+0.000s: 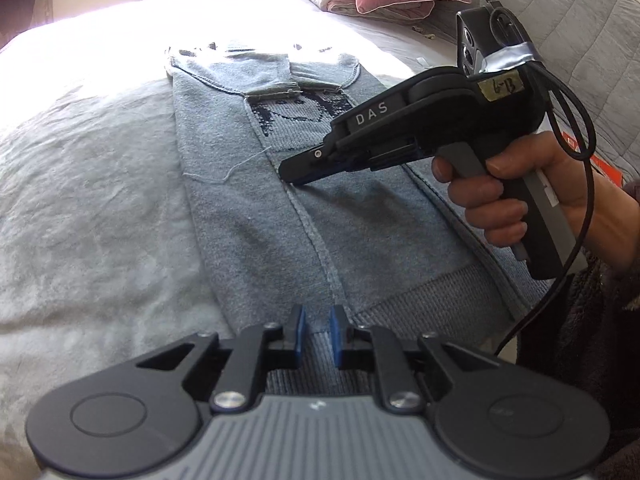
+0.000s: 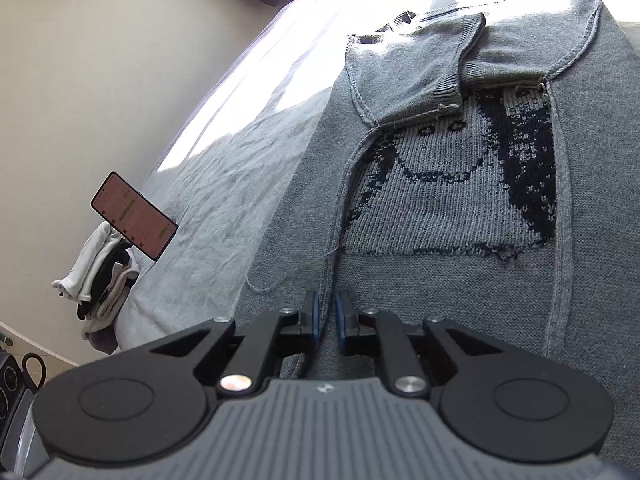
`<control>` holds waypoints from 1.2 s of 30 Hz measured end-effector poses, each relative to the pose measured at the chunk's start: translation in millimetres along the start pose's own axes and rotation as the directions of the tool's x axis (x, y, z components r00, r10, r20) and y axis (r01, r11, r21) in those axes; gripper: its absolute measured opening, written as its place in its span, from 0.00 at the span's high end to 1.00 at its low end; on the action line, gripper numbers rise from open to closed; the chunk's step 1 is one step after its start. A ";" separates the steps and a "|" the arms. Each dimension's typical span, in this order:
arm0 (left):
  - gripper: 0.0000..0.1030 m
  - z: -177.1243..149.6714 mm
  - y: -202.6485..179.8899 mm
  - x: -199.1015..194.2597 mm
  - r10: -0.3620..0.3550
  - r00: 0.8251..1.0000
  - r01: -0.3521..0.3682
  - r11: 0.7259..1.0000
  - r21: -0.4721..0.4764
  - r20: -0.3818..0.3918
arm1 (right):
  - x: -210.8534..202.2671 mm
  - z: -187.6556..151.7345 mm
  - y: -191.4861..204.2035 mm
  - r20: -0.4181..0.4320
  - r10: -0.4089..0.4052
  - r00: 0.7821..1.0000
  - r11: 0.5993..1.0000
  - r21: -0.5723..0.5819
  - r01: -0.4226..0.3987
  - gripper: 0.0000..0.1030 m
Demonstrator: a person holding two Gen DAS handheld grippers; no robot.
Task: Fold clothes
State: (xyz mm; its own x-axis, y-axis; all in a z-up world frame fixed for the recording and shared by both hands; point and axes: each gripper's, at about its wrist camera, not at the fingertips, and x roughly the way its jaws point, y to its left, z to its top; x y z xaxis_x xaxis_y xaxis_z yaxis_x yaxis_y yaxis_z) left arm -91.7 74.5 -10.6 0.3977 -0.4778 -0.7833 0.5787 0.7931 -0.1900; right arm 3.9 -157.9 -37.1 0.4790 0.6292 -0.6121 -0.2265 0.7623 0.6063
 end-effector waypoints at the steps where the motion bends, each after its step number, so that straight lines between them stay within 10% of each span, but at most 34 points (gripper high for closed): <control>1: 0.88 0.1 -0.1 -5.2 -0.017 1.000 0.017 1.000 0.002 0.000 | -3.5 0.4 3.2 0.002 -0.005 1.000 1.000 -0.019 0.005 0.85; 13: 0.87 5.9 8.9 -7.9 -0.042 0.998 0.040 0.998 -0.044 -0.050 | -69.7 -7.4 0.1 -0.023 -0.123 0.992 0.991 -0.051 0.122 0.84; 17: 0.70 6.9 -1.9 -12.1 -0.048 0.997 0.047 0.999 -0.019 -0.058 | -92.9 -26.1 9.8 -0.083 -0.161 0.983 0.983 -0.098 0.153 0.84; 21: 0.68 2.4 -8.1 -11.3 0.011 0.998 -0.010 1.000 0.005 -0.067 | -109.8 -56.8 20.0 -0.097 -0.198 0.975 0.973 -0.143 0.183 0.59; 24: 0.71 -3.8 -13.0 -9.4 0.053 0.997 -0.053 0.999 0.008 -0.052 | -114.0 -82.2 26.7 -0.082 -0.243 0.967 0.956 -0.191 0.224 0.59; 27: 0.97 -5.6 -18.7 -12.1 0.093 0.995 -0.094 0.996 -0.011 -0.027 | -114.4 -100.7 28.4 -0.072 -0.262 0.962 0.950 -0.197 0.244 0.59; 32: 0.97 -3.1 -25.0 -23.2 0.052 0.997 -0.048 0.997 -0.063 0.063 | -119.3 -115.2 28.8 -0.027 -0.248 0.968 0.955 -0.172 0.240 0.59; 36: 0.95 -4.0 -28.2 -6.0 0.010 0.999 -0.012 0.998 -0.055 -0.032 | -123.0 -119.7 27.6 0.000 -0.234 0.972 0.961 -0.148 0.232 0.59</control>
State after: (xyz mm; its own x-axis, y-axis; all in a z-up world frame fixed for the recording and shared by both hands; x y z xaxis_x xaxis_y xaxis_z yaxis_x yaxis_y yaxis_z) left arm -113.2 56.5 -2.9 0.3803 -0.4573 -0.8039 0.5336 0.8184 -0.2132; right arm -162.8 -196.2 -5.8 0.5186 0.4332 -0.7371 -0.2328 0.9011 0.3658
